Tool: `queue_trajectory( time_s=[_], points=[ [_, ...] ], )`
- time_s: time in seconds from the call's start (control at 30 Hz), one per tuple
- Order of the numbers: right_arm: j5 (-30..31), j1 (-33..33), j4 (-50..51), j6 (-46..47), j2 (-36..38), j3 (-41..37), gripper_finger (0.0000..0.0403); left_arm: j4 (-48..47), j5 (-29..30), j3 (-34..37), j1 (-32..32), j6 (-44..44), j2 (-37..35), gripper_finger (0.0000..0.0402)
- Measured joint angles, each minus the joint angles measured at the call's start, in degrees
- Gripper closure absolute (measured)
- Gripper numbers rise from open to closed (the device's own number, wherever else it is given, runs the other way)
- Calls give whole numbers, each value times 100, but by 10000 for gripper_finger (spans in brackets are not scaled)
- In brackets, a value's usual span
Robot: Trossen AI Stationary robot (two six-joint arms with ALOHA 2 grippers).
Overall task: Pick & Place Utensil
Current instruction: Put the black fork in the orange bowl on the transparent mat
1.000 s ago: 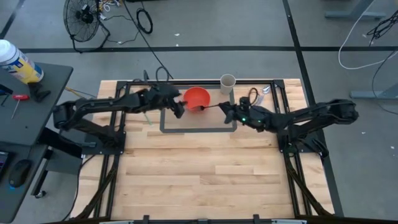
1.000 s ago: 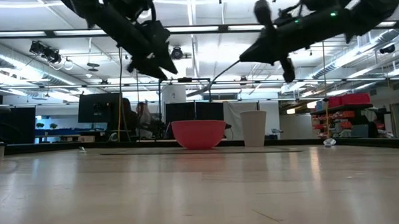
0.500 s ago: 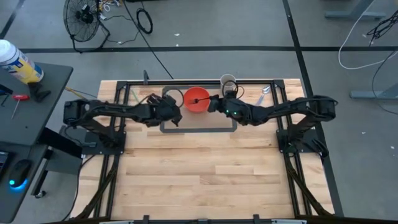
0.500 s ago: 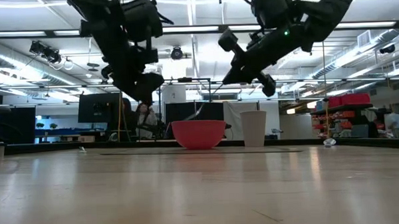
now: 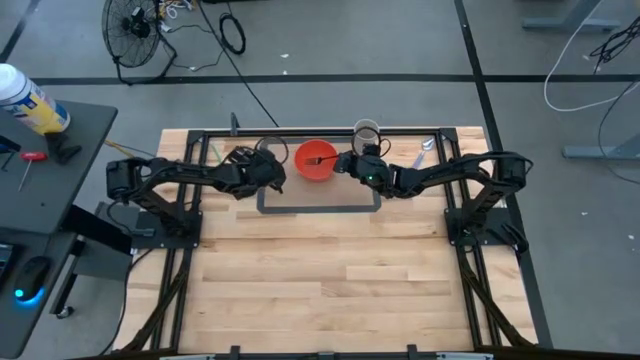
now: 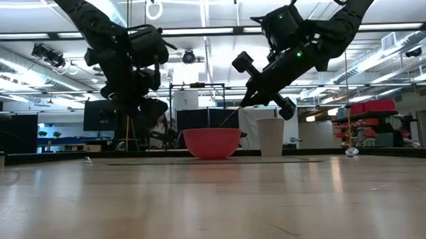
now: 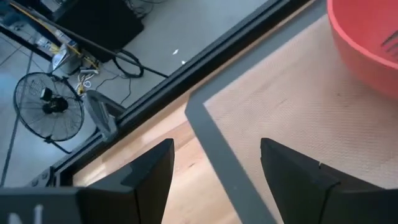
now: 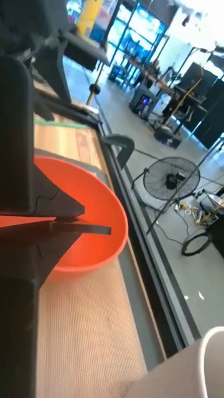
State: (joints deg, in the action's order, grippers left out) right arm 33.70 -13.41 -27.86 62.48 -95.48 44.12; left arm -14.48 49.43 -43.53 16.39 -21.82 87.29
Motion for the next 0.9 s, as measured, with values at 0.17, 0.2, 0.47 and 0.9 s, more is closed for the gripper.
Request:
queue_trajectory(
  time_s=[0.17, 0.2, 0.47, 0.9],
  points=[
    [18, -71, -16, 199, 0, 0, 401, 393, -311, 89, 82, 47, -1, 159],
    [15, -90, 8, 224, 0, 2, 401, 430, -345, 88, 83, 55, 0, 159],
    [-16, -220, 45, 311, -17, 0, 401, 522, -405, 88, 63, 165, -1, 159],
    [-268, -227, -56, 432, -275, 4, 400, 509, -619, 90, 65, 200, 0, 159]
  ],
)
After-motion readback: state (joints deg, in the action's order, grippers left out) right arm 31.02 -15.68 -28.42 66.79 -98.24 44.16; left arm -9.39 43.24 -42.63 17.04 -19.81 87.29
